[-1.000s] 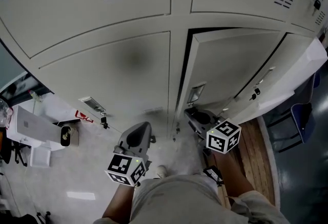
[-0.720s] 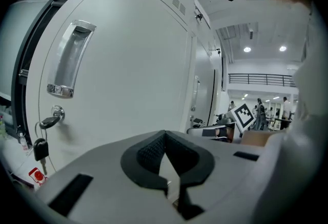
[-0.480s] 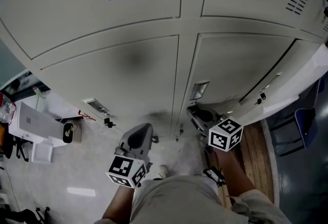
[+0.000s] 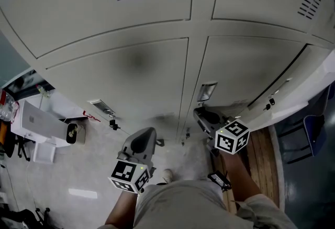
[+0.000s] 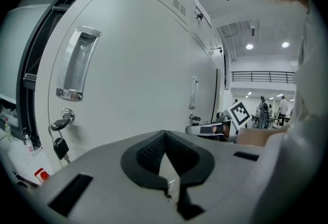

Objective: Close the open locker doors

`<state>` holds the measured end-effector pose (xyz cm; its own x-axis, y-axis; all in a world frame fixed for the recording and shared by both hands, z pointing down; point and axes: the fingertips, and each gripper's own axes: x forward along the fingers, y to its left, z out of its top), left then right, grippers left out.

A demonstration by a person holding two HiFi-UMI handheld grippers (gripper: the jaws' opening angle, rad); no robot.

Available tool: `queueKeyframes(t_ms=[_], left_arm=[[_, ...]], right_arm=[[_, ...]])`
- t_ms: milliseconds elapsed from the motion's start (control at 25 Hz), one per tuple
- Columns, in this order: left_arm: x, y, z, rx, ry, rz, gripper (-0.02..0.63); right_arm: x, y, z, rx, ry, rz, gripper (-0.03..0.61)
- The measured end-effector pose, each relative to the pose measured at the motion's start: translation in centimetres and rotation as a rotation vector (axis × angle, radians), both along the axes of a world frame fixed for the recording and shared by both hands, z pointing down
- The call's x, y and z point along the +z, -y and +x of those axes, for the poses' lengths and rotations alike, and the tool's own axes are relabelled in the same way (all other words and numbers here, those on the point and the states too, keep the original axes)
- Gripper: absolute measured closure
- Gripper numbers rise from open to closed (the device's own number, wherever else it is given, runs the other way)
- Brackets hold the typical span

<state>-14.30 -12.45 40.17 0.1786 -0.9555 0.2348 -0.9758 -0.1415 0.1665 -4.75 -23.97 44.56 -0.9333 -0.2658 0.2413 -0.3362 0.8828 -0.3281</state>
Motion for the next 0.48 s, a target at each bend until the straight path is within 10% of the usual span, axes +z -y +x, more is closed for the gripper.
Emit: queueKeyframes(t_ms=[480], left_arm=[[0.16, -0.87, -0.08, -0.025, -0.007, -0.006, 0.598]], right_arm=[[0.07, -0.39, -0.04, -0.011, 0.0, -0.002, 0.554]])
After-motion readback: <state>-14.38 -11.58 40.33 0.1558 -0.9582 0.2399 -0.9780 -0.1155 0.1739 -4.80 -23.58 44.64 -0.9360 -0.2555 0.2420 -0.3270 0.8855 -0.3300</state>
